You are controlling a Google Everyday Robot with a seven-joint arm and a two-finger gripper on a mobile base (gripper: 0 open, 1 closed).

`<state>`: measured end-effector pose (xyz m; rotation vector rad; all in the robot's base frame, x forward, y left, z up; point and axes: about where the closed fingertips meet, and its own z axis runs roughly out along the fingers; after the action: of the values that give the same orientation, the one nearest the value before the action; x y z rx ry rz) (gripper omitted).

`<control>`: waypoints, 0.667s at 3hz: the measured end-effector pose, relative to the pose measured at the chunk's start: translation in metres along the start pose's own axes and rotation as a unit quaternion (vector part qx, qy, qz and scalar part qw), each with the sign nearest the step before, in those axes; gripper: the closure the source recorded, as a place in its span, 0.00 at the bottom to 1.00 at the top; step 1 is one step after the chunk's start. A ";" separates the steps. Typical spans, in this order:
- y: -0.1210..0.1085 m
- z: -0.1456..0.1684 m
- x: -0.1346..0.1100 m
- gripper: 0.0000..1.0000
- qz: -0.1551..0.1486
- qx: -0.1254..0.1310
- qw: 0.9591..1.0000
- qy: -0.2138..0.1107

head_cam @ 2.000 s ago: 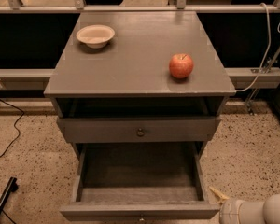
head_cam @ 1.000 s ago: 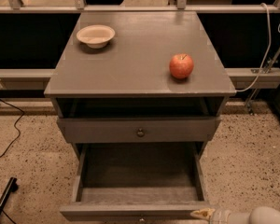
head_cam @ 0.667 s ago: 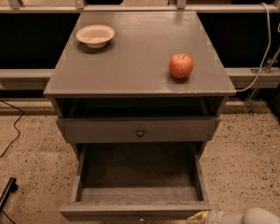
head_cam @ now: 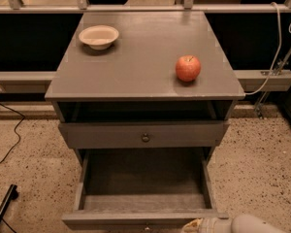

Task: Close middle drawer

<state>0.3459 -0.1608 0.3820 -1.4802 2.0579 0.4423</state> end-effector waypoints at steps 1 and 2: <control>-0.014 0.033 -0.015 1.00 -0.001 0.011 1.000 -0.003; -0.017 0.035 -0.017 1.00 -0.002 0.013 1.000 -0.005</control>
Offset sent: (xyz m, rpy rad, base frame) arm 0.1193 0.0679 -0.0266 0.0195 -0.1518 -0.0495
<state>0.3744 -0.1343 0.3657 -1.4634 2.0457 0.4194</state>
